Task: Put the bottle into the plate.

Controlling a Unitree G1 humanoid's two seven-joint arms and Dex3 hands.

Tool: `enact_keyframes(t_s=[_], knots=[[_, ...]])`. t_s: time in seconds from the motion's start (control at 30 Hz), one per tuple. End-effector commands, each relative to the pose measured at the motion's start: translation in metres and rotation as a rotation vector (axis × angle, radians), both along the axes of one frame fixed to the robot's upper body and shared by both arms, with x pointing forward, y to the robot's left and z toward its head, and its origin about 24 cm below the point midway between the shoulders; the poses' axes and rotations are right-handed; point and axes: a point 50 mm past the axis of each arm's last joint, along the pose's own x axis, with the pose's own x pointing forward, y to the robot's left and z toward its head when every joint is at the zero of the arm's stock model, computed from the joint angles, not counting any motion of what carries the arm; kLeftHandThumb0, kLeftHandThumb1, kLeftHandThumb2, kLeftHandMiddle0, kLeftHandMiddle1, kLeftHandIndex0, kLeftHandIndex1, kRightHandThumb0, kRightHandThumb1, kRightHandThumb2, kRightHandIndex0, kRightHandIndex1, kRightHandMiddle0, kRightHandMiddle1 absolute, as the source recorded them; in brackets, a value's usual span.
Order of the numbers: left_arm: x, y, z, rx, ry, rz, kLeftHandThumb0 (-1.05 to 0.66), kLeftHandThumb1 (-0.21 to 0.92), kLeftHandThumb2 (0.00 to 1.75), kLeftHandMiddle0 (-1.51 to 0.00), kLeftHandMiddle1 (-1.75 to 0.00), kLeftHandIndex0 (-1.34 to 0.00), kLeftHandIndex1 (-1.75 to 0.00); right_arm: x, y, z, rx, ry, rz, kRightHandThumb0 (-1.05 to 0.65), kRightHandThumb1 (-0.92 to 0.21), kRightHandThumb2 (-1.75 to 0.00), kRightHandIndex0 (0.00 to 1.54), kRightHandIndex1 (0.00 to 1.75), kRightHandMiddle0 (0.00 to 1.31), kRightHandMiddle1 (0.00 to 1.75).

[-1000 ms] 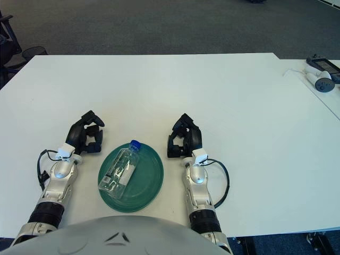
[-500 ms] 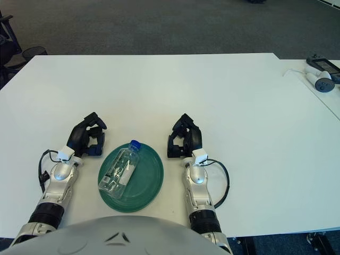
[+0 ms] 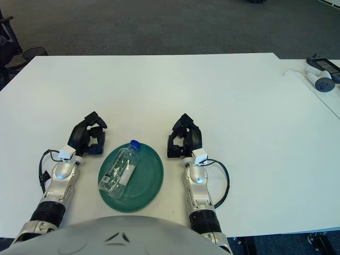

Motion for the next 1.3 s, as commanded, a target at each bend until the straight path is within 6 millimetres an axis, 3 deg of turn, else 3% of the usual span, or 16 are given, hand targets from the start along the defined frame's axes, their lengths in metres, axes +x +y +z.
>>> enact_keyframes(t_s=[0.0, 1.27], knots=[[-0.0257, -0.012, -0.0372, -0.018, 0.163, 0.038, -0.51, 0.2, 1.46, -1.23, -1.75, -0.7, -1.75, -0.0476, 0.0013, -0.0551, 0.039, 0.305, -0.04, 0.0, 0.08, -1.72, 0.96, 1.59, 0.69, 1.75], [-0.0238, -0.0192, -0.0434, -0.063, 0.127, 0.116, -0.55, 0.13, 1.55, -1.26, -1.75, -0.77, -1.75, -0.0465, -0.0006, -0.0533, 0.034, 0.303, -0.045, 0.0, 0.1, -1.72, 0.97, 1.57, 0.7, 1.75]])
